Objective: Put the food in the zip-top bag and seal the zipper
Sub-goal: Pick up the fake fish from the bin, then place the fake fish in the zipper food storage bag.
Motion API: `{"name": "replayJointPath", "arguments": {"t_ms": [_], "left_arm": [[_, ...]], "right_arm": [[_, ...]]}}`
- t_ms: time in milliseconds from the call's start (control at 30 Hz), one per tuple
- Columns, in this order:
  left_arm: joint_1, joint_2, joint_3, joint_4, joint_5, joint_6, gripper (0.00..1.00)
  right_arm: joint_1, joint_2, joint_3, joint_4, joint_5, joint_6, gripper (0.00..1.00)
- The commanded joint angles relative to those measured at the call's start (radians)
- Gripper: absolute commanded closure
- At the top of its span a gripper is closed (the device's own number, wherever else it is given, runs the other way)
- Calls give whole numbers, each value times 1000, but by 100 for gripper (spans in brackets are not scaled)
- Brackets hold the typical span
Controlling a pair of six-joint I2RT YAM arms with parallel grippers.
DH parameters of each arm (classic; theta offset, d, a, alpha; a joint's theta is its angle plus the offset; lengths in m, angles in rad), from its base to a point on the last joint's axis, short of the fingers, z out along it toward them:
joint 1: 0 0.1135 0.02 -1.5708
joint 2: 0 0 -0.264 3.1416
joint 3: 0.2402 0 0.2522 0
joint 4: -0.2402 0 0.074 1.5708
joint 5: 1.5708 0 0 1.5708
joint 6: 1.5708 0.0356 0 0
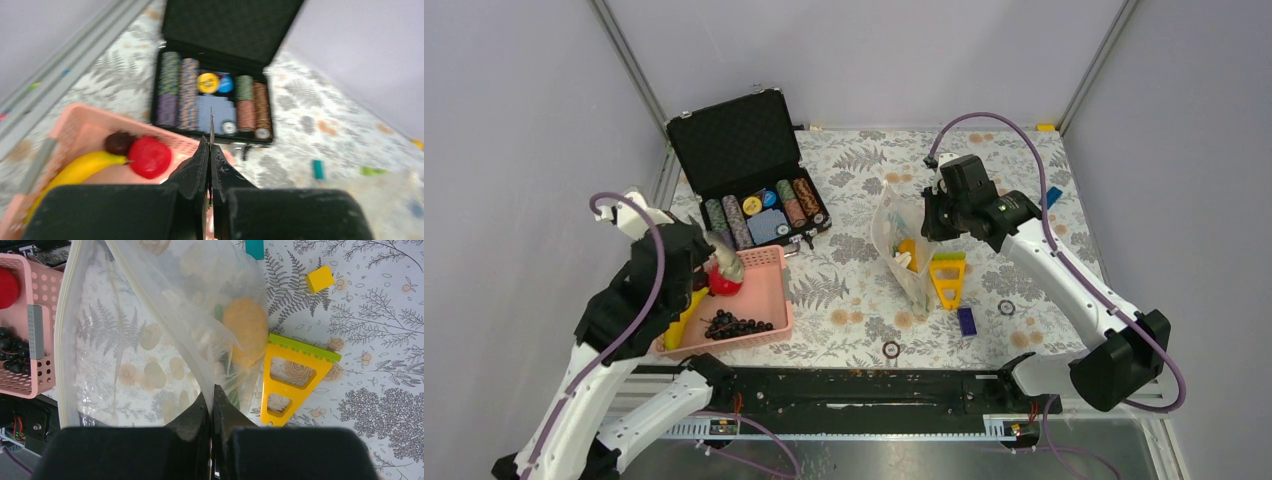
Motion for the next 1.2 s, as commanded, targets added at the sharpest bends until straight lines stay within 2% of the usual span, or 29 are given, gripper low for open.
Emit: {"name": "replayJointPath", "arguments": {"t_ms": [0, 233, 367, 567, 700, 833, 1167], "left_arm": [[-4, -60, -30, 357, 234, 211, 100], [-3, 26, 39, 570, 483, 271, 100], [-8, 105, 73, 735, 687, 223, 100], [-52, 270, 159, 899, 850, 172, 100], [-103, 365, 217, 966, 914, 147, 100], [-155, 441, 247, 1008, 984, 127, 100], [-188, 534, 166, 1037, 1032, 39, 100]], "right_arm": [[4, -42, -5, 1, 29, 2, 96], [4, -40, -5, 1, 27, 5, 96], [4, -39, -4, 3, 16, 7, 96], [4, -42, -9, 12, -19, 14, 96], [3, -83, -11, 21, -38, 18, 97], [4, -40, -11, 22, -40, 18, 97], [4, -64, -18, 29, -62, 20, 97]]}}
